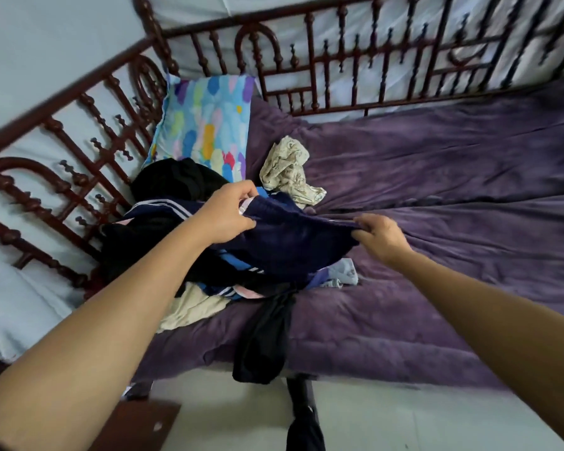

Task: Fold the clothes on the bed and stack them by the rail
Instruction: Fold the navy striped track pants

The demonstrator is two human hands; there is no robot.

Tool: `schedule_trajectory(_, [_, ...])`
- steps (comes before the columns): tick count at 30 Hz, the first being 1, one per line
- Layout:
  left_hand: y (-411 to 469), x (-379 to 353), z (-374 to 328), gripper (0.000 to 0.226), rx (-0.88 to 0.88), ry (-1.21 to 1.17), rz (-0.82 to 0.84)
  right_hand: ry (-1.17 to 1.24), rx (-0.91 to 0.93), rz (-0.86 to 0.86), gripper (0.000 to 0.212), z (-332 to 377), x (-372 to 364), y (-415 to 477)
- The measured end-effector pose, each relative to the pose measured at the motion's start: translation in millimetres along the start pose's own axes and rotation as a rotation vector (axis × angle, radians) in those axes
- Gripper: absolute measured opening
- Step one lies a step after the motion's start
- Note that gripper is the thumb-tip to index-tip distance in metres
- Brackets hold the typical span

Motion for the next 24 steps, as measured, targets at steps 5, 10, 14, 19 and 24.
schedule_trajectory(5, [25.3,-62.9,-57.2,0.036,0.007,-0.098,0.095,0.028,-0.081,-0.267,0.035,-41.9,128.0,1.2])
schedule_trajectory(10, [80.0,-106.6,-139.8,0.042,-0.046,-0.297,0.165,0.119,-0.182,-0.592,0.013,-82.0,247.9,16.9])
schedule_trajectory(14, [135.2,-142.5,-207.6,0.046,-0.063,-0.433,0.278,0.174,-0.24,-0.796,0.027,-113.9,333.0,22.9])
schedule_trajectory(19, [187.3,-194.2,-276.9,0.051,-0.058,-0.517,0.478,0.071,-0.298,-0.948,0.036,-155.8,417.5,13.4])
schedule_trajectory(24, [231.1,-262.1,-296.9,0.05,-0.179,-0.205,0.404,-0.272,-0.407,-0.711,0.044,-221.4,427.0,15.7])
Point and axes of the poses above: each hand's wrist, its own y-axis towards the middle knuckle, its own x-axis out of the back of the hand, z = x × y, the point moved 6 cm from there along y, towards the middle knuckle, and after that the axes turned 8 degrees about -z, right-handed, at the moved point
